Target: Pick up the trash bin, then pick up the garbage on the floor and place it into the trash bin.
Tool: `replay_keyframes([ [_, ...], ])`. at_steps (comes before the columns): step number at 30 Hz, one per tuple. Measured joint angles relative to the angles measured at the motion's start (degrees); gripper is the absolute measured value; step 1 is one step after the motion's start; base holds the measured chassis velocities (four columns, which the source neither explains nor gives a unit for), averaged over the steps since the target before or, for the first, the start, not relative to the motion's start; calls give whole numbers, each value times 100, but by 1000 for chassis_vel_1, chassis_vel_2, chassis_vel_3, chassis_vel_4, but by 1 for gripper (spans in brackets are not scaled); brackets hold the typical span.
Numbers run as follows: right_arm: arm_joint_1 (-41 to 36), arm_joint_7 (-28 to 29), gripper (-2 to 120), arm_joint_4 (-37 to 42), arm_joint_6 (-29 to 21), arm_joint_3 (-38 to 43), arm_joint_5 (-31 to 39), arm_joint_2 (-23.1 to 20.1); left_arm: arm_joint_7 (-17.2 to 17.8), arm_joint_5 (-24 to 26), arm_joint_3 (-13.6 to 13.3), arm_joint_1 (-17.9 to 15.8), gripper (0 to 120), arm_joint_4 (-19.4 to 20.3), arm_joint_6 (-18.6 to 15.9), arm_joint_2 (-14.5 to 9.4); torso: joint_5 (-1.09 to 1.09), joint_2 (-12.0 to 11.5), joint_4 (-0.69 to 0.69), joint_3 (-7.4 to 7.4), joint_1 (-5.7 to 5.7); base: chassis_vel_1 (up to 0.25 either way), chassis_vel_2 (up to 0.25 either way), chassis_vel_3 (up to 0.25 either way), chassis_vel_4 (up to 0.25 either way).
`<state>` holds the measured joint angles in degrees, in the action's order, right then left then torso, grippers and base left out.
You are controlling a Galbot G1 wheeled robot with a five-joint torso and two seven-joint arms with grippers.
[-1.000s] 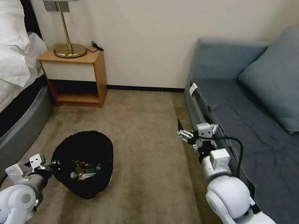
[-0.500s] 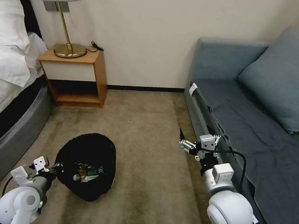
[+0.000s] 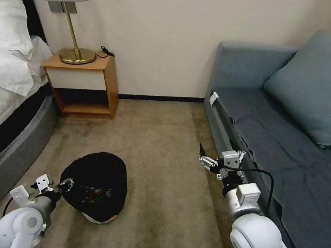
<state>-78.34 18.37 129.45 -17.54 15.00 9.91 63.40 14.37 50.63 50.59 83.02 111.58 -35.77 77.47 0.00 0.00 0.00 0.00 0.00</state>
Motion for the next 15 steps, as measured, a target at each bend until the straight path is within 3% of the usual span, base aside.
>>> replay_keyframes([
  [4, -222, -14, 100, 35, 57, 58, -179, 230, -600, -420, 30, 67, 83, 62, 426, -7, 0, 0, 0, 0, 0, 0, 0, 0, 0],
  [5, -222, -14, 100, 35, 57, 58, -179, 230, -600, -420, 30, 67, 83, 62, 426, -7, 0, 0, 0, 0, 0, 0, 0, 0, 0],
  [8, -413, -52, 100, 84, 109, 119, -308, 375, -1028, -756, 29, 132, 95, 197, 911, 13, 1, 0, 0, 0, 0, 0, 0, 0, 0],
  [9, -413, -52, 100, 84, 109, 119, -308, 375, -1028, -756, 29, 132, 95, 197, 911, 13, 1, 0, 0, 0, 0, 0, 0, 0, 0],
  [13, -593, -73, 100, 162, 143, 245, -410, 467, -1269, -1277, -69, 195, 100, 389, 1623, 93, 1, 0, 0, 0, 0, 0, 0, 0, 0],
  [15, -643, -74, 100, 186, 151, 285, -429, 484, -1270, -1357, -106, 215, 100, 446, 1736, 118, 1, 0, 0, 0, 0, 0, 0, 0, 0],
])
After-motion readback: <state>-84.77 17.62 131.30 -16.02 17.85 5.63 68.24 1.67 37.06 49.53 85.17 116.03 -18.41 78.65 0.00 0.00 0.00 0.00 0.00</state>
